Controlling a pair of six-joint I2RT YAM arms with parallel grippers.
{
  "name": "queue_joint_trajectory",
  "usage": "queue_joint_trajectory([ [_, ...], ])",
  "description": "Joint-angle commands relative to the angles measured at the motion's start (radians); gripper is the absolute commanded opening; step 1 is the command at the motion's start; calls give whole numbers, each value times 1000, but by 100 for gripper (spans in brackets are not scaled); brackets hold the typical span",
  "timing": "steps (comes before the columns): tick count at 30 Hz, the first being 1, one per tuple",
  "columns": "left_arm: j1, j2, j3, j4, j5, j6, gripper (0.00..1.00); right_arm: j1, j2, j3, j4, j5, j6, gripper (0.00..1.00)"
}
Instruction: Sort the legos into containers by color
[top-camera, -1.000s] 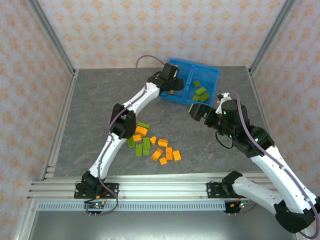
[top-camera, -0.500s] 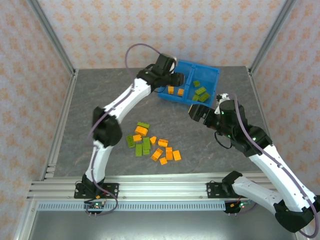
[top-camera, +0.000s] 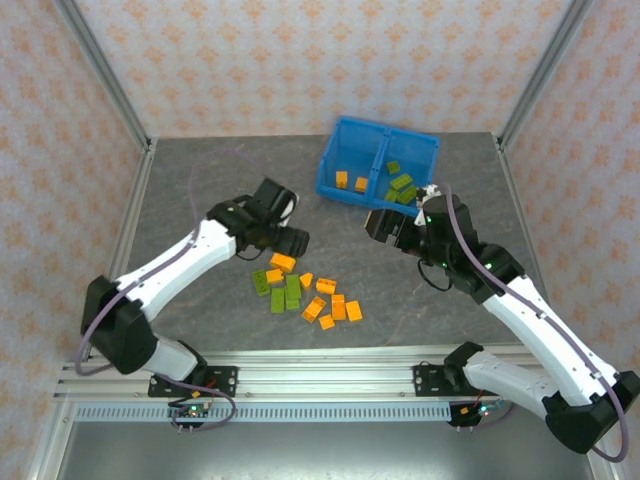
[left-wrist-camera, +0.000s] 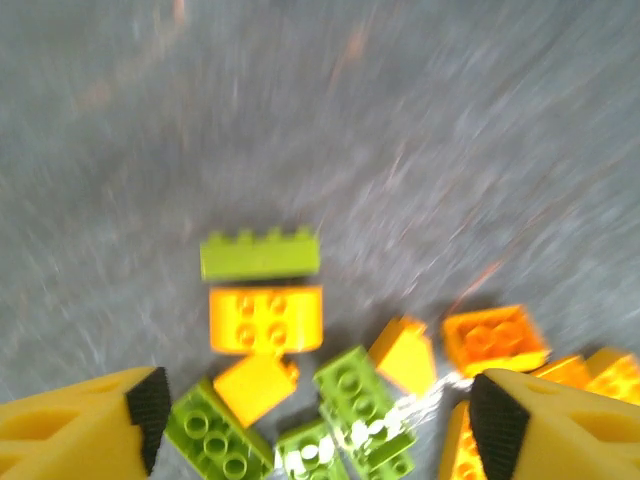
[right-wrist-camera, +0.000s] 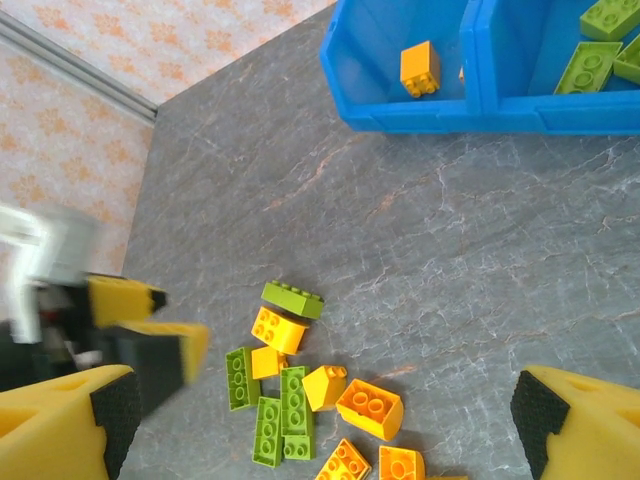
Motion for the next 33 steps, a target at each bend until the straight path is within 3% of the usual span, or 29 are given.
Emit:
queue_joint_trajectory([
  [1,5,98,-18,-42,-13,19,88,5,-3,-1,27,-20,-19,97],
  [4,5,150,-32,8,-21,6,100,5,-12,7,2,-16,-18,97],
  [9,13,223,-33,42,-83,18,100,6,-43,1,-13,9,-12,97],
  [15,57,288,-52,99,-30,15,98,5,-36,17,-20,10,-15,97],
  [26,93,340,-93,173,81,11,58,5,-11,29,-30,-29,-22,97],
  [30,92,342,-119,187,78,-2,57,5,16,30,-35,-115,-35,96],
  [33,92,345,-134,184,70,2,66,6,48,34,-38,-207,-49,96],
])
